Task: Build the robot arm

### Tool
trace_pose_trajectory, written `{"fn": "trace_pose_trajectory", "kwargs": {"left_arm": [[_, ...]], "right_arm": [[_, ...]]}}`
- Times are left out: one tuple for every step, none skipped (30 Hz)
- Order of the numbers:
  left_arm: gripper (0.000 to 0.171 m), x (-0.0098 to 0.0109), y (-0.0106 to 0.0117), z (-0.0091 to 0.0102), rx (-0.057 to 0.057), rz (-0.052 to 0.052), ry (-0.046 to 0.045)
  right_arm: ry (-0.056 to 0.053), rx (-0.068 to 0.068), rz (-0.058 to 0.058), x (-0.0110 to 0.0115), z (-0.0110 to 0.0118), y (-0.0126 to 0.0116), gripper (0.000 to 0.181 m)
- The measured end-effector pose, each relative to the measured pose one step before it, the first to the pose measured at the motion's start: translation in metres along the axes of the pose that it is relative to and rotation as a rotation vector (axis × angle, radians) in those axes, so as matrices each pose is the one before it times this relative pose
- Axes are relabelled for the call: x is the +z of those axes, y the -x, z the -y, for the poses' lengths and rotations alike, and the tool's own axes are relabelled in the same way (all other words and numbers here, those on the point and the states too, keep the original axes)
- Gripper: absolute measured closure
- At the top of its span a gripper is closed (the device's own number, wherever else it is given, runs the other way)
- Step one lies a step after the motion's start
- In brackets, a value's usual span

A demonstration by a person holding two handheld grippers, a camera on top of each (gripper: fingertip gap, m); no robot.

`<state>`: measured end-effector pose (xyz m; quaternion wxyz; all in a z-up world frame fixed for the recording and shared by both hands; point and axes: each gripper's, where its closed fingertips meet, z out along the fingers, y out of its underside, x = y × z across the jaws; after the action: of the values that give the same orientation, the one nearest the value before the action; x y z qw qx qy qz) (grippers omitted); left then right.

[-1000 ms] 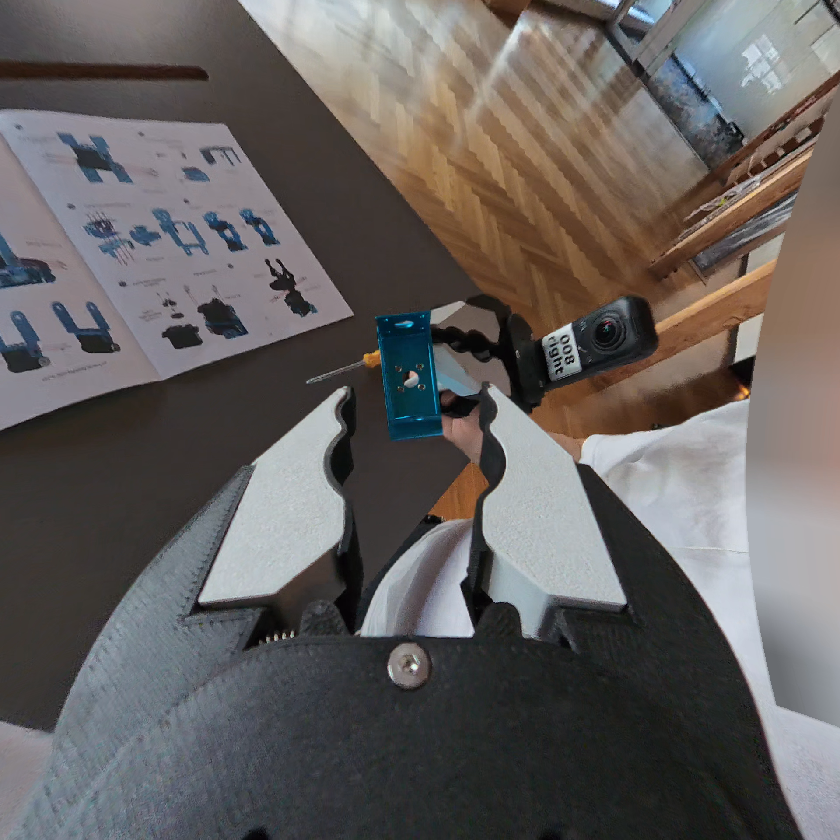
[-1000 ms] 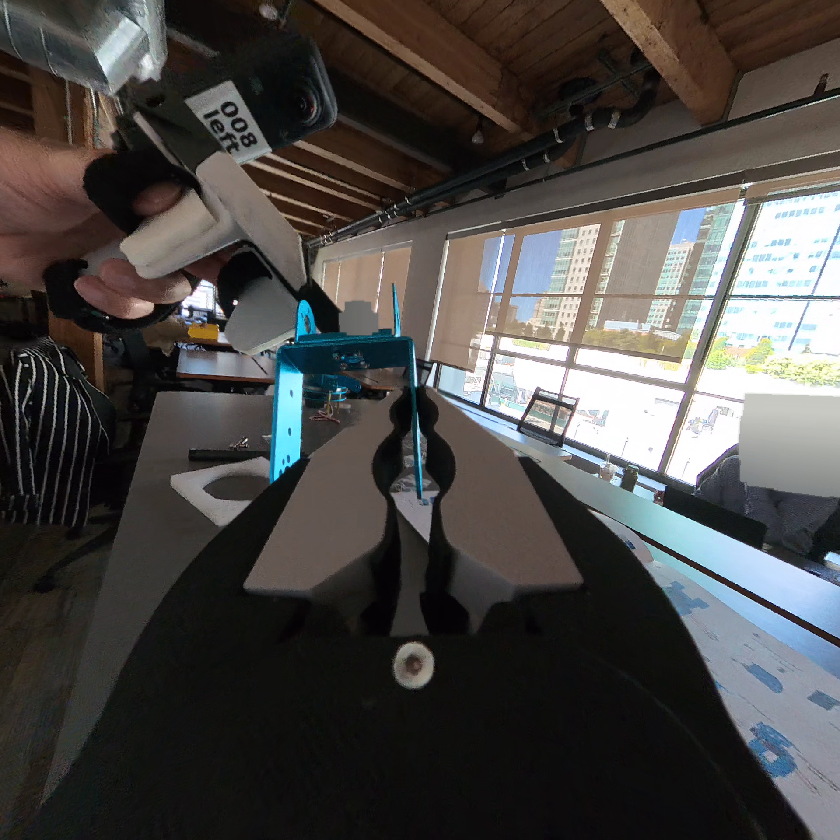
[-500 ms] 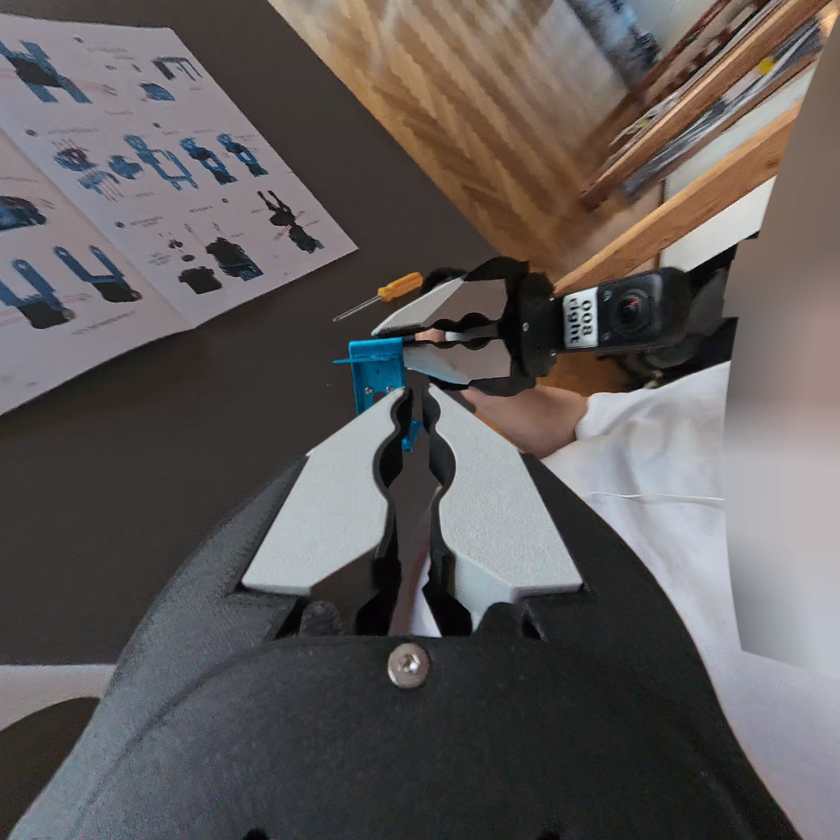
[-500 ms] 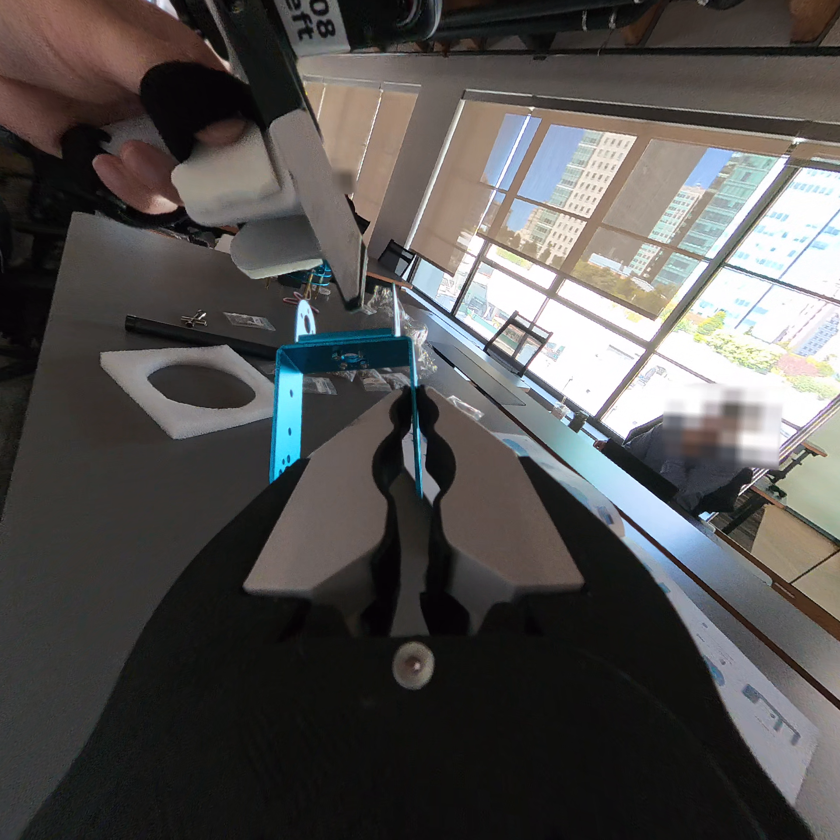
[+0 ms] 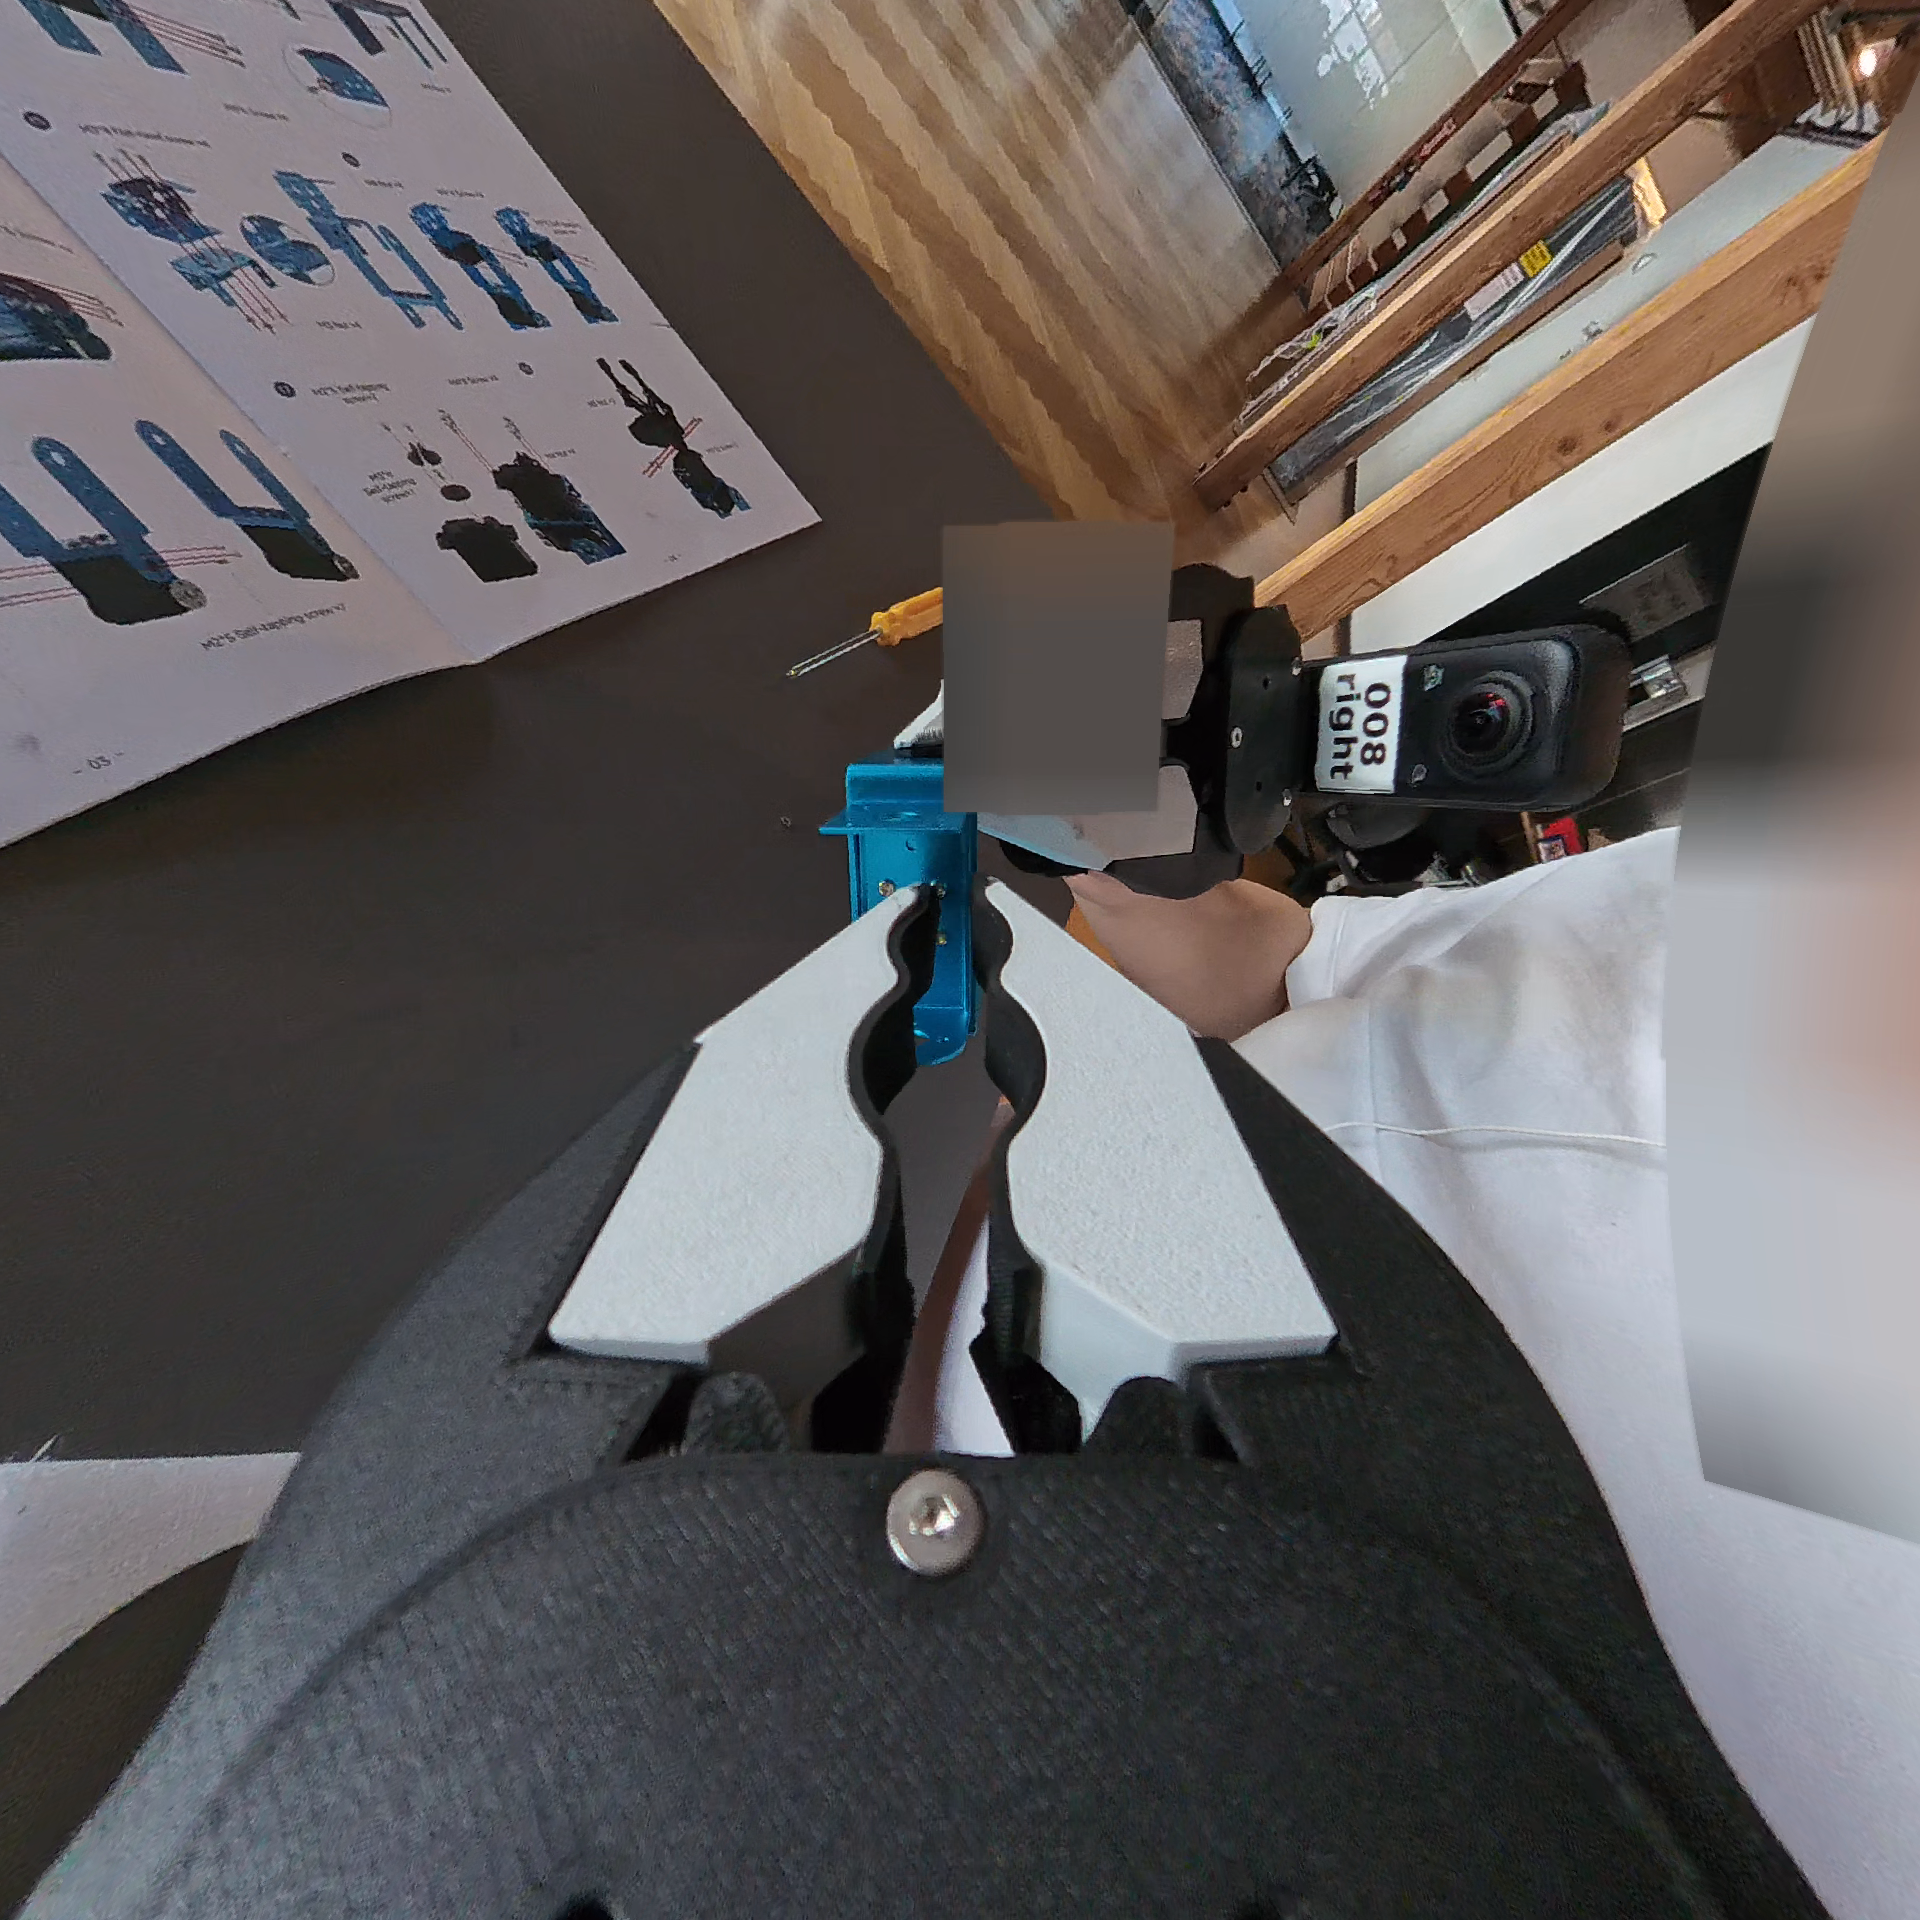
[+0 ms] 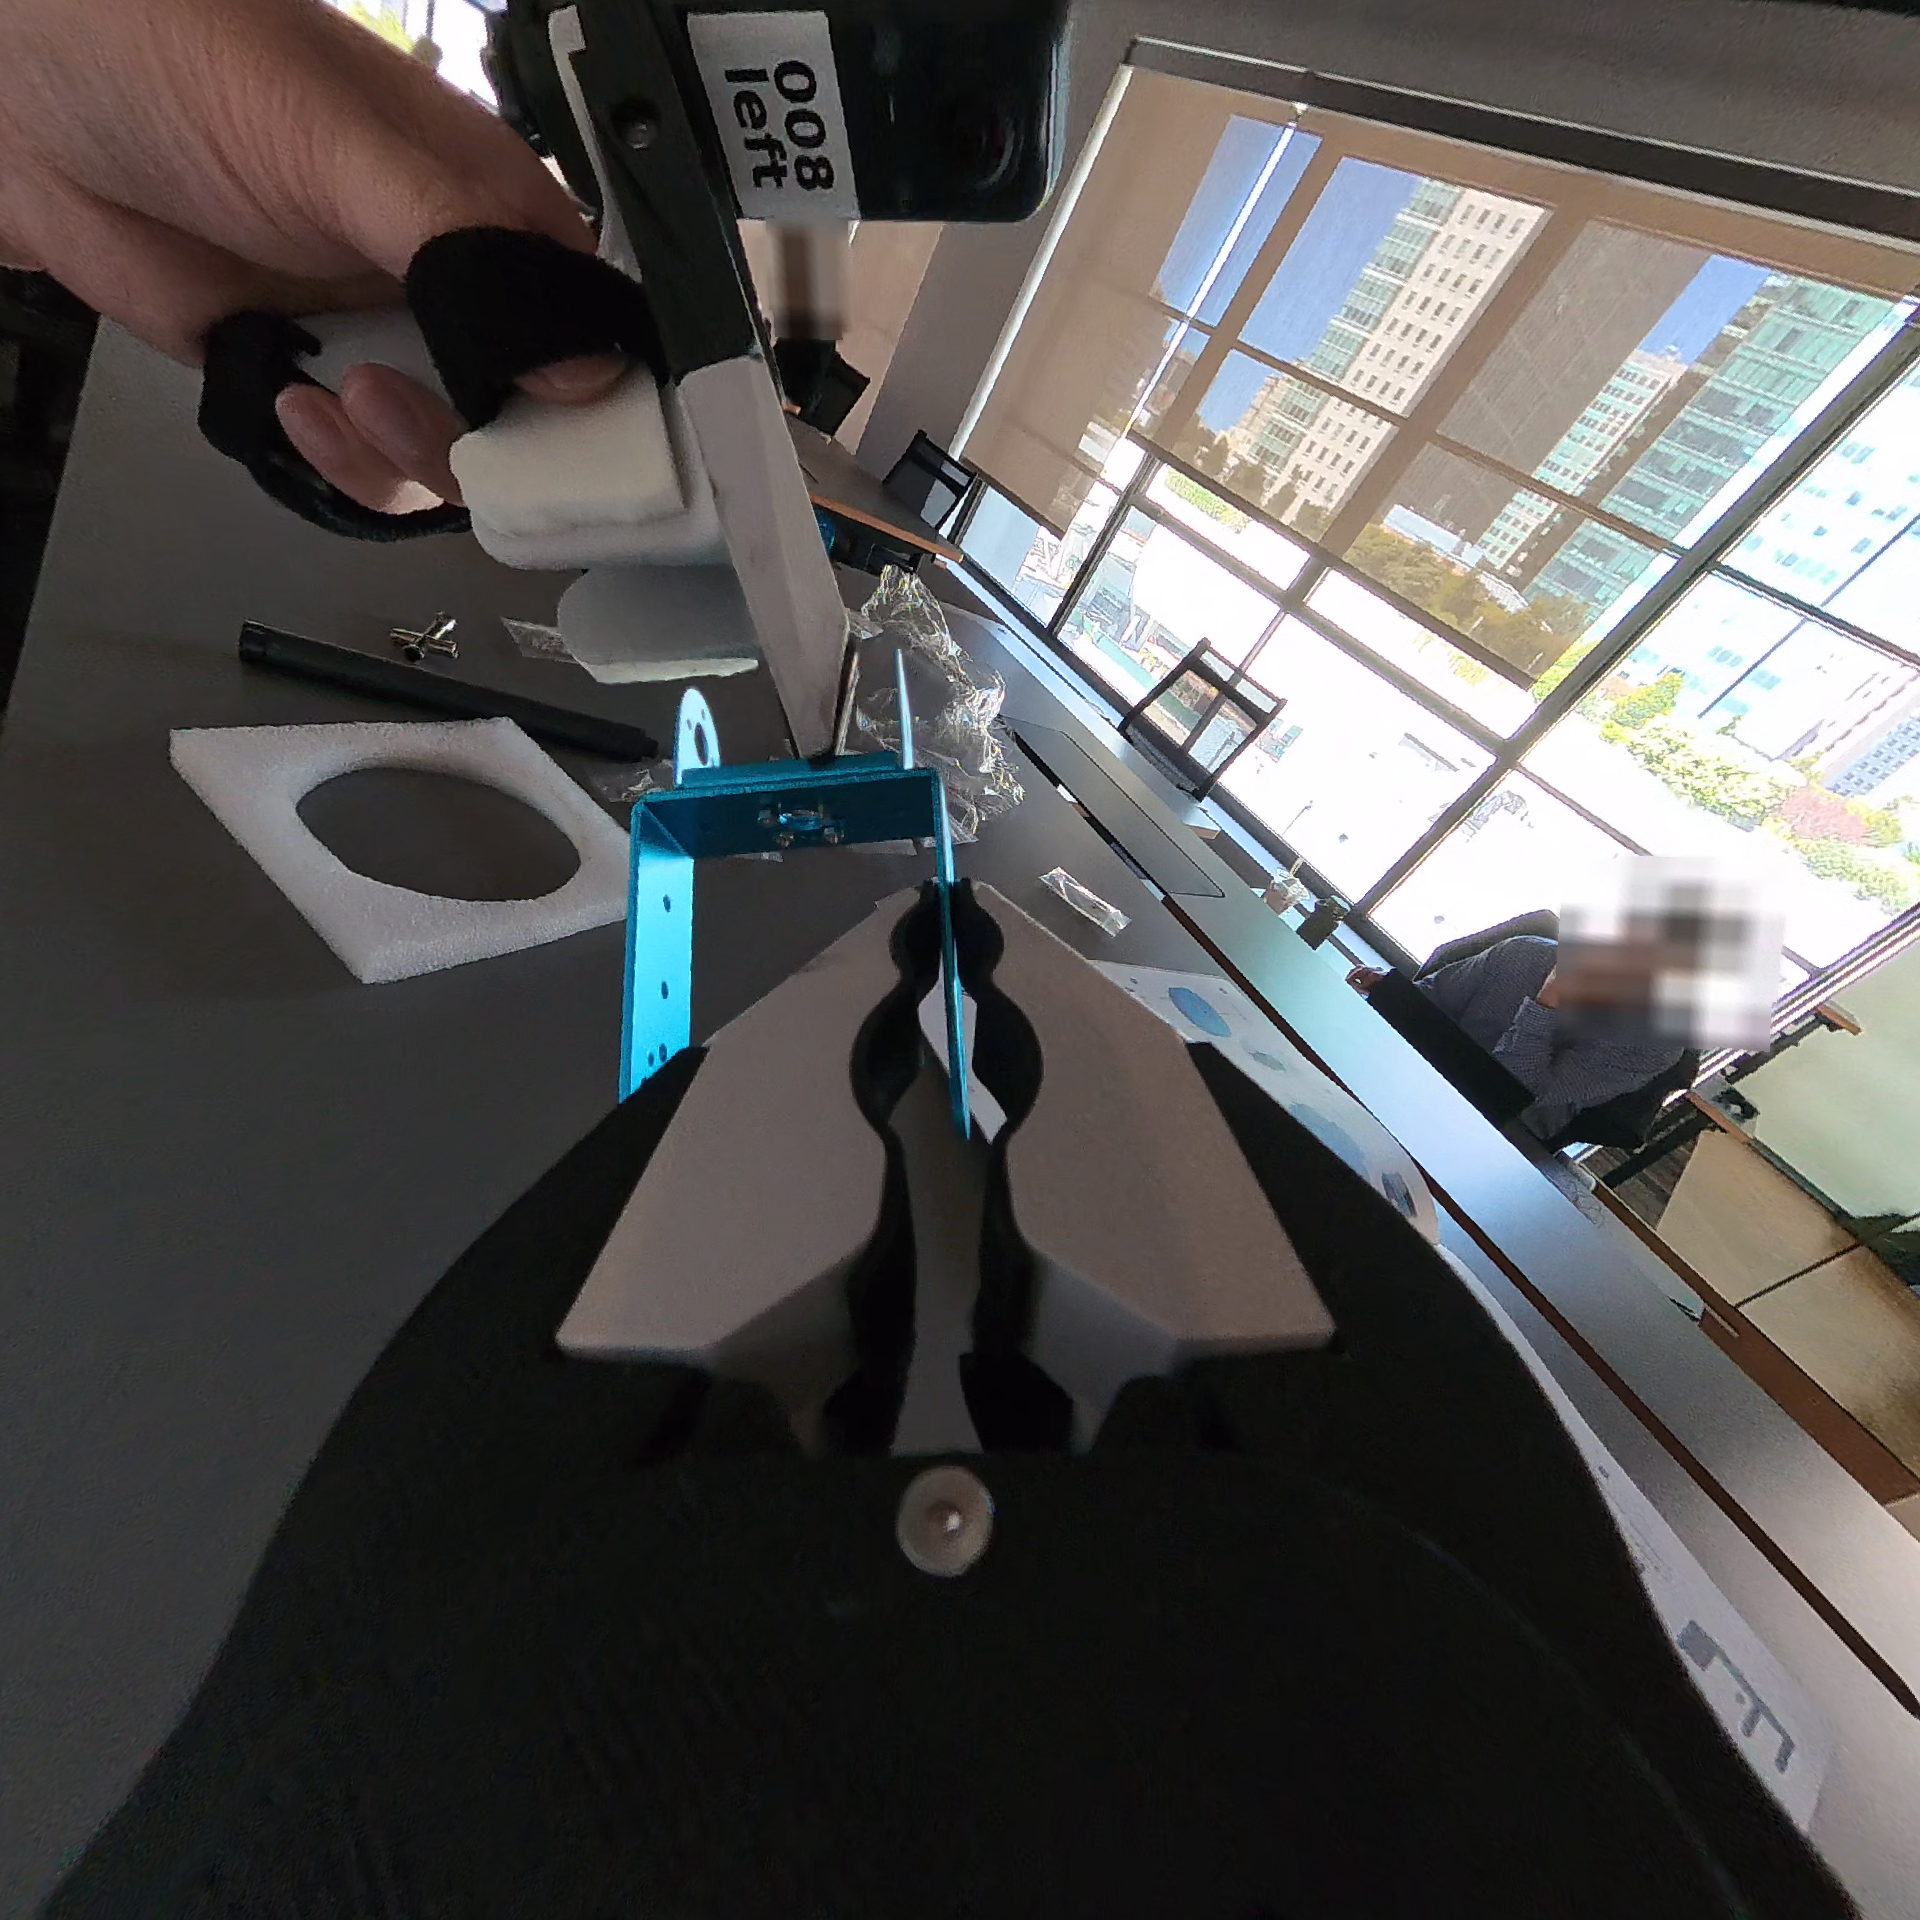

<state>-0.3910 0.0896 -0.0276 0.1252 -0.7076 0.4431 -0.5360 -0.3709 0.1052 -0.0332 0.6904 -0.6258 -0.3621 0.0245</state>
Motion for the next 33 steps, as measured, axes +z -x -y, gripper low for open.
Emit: {"fn": "trace_pose_trajectory", "kwargs": {"left_arm": [[0.167, 0.00087, 0.00028, -0.00059, -0.0041, -0.0055, -0.0002], [0.169, 0.00108, 0.00028, -0.00119, -0.0049, -0.0058, 0.0038], [0.171, 0.00105, 0.00034, -0.00093, -0.0045, -0.0048, 0.00294], [0.171, 0.00105, 0.00058, -0.0005, -0.0034, -0.0012, -0.00031], [0.171, 0.00103, 0.00061, -0.00063, -0.0027, 0.0002, 0.00029], [0.171, 0.00099, 0.00025, -0.00072, -0.0039, -0.0018, 0.00092], [0.171, 0.00091, 0.00023, -0.00012, -0.0059, -0.0016, -0.00308], [0.171, 0.00123, 0.00048, -0.00002, -0.0084, -0.0006, -0.00401], [0.171, 0.00144, 0.00051, -0.00047, -0.0098, -0.0005, 0.00016], [0.171, 0.00162, 0.00043, -0.00045, -0.0055, -0.0007, 0.00036], [0.171, 0.00151, 0.00028, 0.00027, -0.0029, -0.0012, -0.00401], [0.171, 0.00147, -0.00021, 0.00056, -0.0043, -0.0056, -0.00793], [0.171, 0.00158, -0.00072, 0.00025, -0.0071, -0.0109, -0.00751], [0.171, 0.00158, -0.0007, 0.00003, -0.0076, -0.0157, -0.00673], [0.171, 0.00159, -0.00043, -0.00052, -0.0048, -0.0159, -0.0065], [0.171, 0.00142, 0.00001, -0.00089, -0.0026, -0.0146, -0.00586], [0.171, 0.00134, 0.00011, -0.0003, -0.0006, -0.0165, -0.01094], [0.171, 0.0013, -0.00004, 0.00002, -0.0026, -0.0202, -0.01724], [0.171, 0.00124, -0.00015, -0.00022, -0.0112, -0.0224, -0.01777], [0.171, 0.00111, -0.00018, -0.0003, -0.0146, -0.0243, -0.01761], [0.171, 0.0012, -0.00057, -0.00015, -0.0111, -0.0262, -0.01787], [0.171, 0.00123, -0.00087, 0.00008, -0.0108, -0.0271, -0.01976], [0.171, 0.00133, -0.00108, -0.00027, -0.0155, -0.0276, -0.01718], [0.171, 0.0013, -0.00054, -0.00029, -0.0133, -0.0238, -0.01588], [0.171, 0.00117, -0.00038, 0.00025, -0.0082, -0.0219, -0.0185], [0.171, 0.00121, -0.00052, 0.0006, -0.0063, -0.0202, -0.01725], [0.171, 0.00089, 0.00026, 0.00083, -0.0047, -0.0111, -0.01642], [0.171, 0.00051, 0.00098, 0.00131, -0.0026, -0.0018, -0.01628], [0.171, 0.00063, 0.00139, 0.00085, 0.0041, 0.0063, -0.01127], [0.171, 0.00058, 0.00165, 0.00041, 0.0071, 0.0116, -0.00654], [0.171, 0.00016, 0.00144, 0.00028, 0.0077, 0.01, -0.00334], [0.171, 0.00022, 0.00086, -0.00032, 0.0056, 0.0058, 0.00126], [0.171, -0.00006, 0.00037, -0.00054, 0.0026, 0.0, 0.00453]], "right_arm": [[0.0052, -0.0043, 0.0064, 0.00035, -0.00069, 0.00101, 0.181], [0.0074, -0.007, -0.0011, 0.00007, -0.0011, -0.00021, 0.181], [0.0076, -0.007, 0.0017, 0.00005, -0.00112, 0.00017, 0.181], [0.0107, -0.0049, 0.0056, -0.00002, -0.00171, 0.00057, 0.181], [0.0069, -0.0041, 0.0018, -0.00051, -0.00099, 0.00013, 0.181], [0.0052, -0.0011, 0.0018, -0.00074, -0.00059, 0.00008, 0.181], [0.0092, 0.0021, 0.0022, -0.00075, -0.00118, 0.00004, 0.181], [0.0068, 0.0016, -0.0014, -0.00078, -0.00103, -0.00036, 0.181], [0.007, -0.0023, -0.0011, -0.00078, -0.00114, -0.00014, 0.181], [0.0053, -0.0056, -0.0021, -0.00091, -0.00113, -0.00045, 0.181], [0.0053, -0.0047, -0.0038, -0.00083, -0.00107, -0.00073, 0.181], [0.0033, -0.0024, -0.0044, -0.00122, -0.00082, -0.00096, 0.181], [0.001, -0.0016, -0.0008, -0.00144, -0.00039, -0.00093, 0.181], [0.0017, -0.0016, 0.002, -0.00156, -0.00037, -0.0007, 0.181], [0.0036, -0.002, 0.004, -0.00137, -0.00081, -0.00042, 0.181], [0.0068, -0.0057, 0.0072, -0.0009, -0.00117, 0.00034, 0.181], [0.0085, -0.0089, 0.0058, -0.00086, -0.00133, 0.00019, 0.181], [0.0079, -0.0036, 0.0056, -0.00078, -0.00114, -0.00044, 0.181], [0.0067, 0.0029, 0.0099, -0.0009, -0.00049, -0.00046, 0.181], [0.011, 0.003, 0.0165, -0.00067, -0.00081, -0.00003, 0.181], [0.0128, -0.0027, 0.0165, -0.00081, -0.00071, -0.00028, 0.18], [0.008, -0.0052, 0.0091, -0.00135, 0.0007, -0.00129, 0.18], [0.0149, -0.0084, 0.0162, -0.00131, 0.00024, -0.00051, 0.18], [0.0205, -0.0141, 0.022, -0.0014, -0.00044, 0.00007, 0.18], [0.0218, -0.0189, 0.0161, -0.00134, -0.00029, -0.0007, 0.18], [0.0207, -0.0235, 0.0033, -0.00141, 0.00036, -0.00133, 0.181], [0.0282, -0.0278, 0.0015, -0.0008, -0.00053, -0.00082, 0.18], [0.0335, -0.0295, -0.0025, -0.00001, -0.00147, -0.00099, 0.18], [0.026, -0.0292, -0.0101, 0.00018, -0.00077, -0.00132, 0.18], [0.0199, -0.0227, -0.0082, 0.00025, -0.00068, -0.00096, 0.18], [0.0158, -0.0111, -0.0032, 0.00053, -0.00091, -0.00038, 0.181], [0.0061, -0.0032, 0.0013, 0.00047, -0.0003, -0.00001, 0.181], [-0.0011, -0.0013, 0.0031, 0.00028, -0.00006, 0.0003, 0.181]]}}
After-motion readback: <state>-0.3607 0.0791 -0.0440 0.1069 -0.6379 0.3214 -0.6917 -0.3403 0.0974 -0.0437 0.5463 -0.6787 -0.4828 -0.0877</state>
